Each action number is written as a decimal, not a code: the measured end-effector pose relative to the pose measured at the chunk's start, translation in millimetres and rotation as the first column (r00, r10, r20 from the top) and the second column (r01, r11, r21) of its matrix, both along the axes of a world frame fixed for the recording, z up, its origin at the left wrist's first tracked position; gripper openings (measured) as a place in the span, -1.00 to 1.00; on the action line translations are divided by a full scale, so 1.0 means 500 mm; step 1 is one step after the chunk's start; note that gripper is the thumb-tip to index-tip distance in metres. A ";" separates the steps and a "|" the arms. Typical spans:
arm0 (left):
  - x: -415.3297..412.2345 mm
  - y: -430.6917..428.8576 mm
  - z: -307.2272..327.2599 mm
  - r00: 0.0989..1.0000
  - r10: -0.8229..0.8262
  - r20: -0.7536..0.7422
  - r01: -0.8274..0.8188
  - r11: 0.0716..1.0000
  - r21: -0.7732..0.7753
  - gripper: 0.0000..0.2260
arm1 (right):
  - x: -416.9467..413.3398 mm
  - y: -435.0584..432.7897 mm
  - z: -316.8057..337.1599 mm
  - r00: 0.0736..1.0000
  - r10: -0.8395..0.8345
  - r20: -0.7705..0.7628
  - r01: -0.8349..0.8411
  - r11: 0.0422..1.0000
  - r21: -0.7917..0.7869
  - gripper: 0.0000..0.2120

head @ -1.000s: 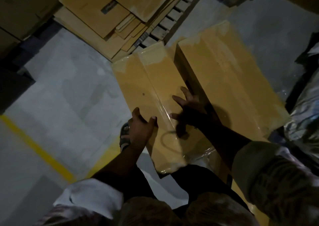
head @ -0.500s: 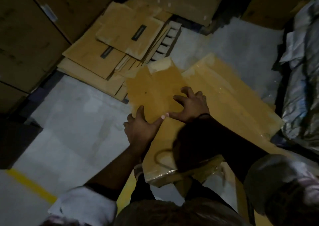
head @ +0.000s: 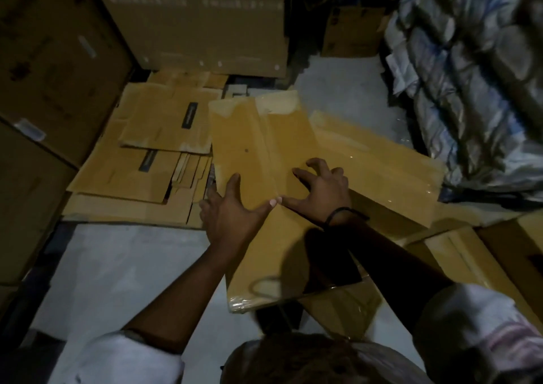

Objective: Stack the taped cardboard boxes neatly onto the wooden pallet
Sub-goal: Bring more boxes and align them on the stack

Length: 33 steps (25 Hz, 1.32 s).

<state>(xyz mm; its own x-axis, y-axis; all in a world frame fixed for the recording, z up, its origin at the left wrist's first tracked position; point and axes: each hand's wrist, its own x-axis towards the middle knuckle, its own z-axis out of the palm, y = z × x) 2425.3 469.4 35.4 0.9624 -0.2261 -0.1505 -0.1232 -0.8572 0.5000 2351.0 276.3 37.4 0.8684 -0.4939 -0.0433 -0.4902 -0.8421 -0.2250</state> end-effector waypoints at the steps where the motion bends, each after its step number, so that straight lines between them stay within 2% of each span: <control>1: 0.000 0.002 0.004 1.000 -0.024 0.009 0.024 1.000 -0.003 0.01 | -0.010 0.009 0.006 0.999 -0.032 0.004 0.032 0.999 -0.001 -0.17; 10: -0.128 0.008 0.031 0.956 -0.295 -0.004 0.294 0.953 -0.073 0.01 | -0.232 0.076 0.050 0.944 -0.317 0.094 0.325 0.943 -0.079 -0.23; 15: -0.289 0.063 0.047 0.846 -0.532 0.026 0.533 0.845 -0.047 -0.02 | -0.462 0.205 0.061 0.823 -0.554 0.127 0.565 0.821 -0.077 -0.21; 20: -0.481 0.160 0.067 0.647 -0.761 0.053 0.763 0.645 -0.052 -0.04 | -0.712 0.401 0.079 0.625 -0.769 0.133 0.779 0.626 -0.043 -0.22; 23: -0.589 0.236 0.092 0.502 -0.861 0.076 0.864 0.503 -0.013 -0.05 | -0.836 0.542 0.098 0.468 -0.873 0.134 0.880 0.474 0.013 -0.24; 29: -0.751 0.383 0.145 0.223 -0.970 0.101 0.972 0.229 0.050 -0.04 | -0.995 0.818 0.126 0.157 -0.967 0.200 0.984 0.170 0.052 -0.26; 33: -0.815 0.507 0.148 0.041 -0.995 0.092 0.998 0.044 0.033 -0.05 | -1.043 1.015 0.133 -0.029 -0.977 0.210 0.999 -0.020 0.046 -0.27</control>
<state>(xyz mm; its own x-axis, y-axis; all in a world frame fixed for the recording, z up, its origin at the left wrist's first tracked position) 2017.9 723.0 109.3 -0.1812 -0.9810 -0.0687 -0.8796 0.1304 0.4576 1829.4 783.6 103.7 -0.5169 -0.8480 0.1169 -0.8175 0.4485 -0.3613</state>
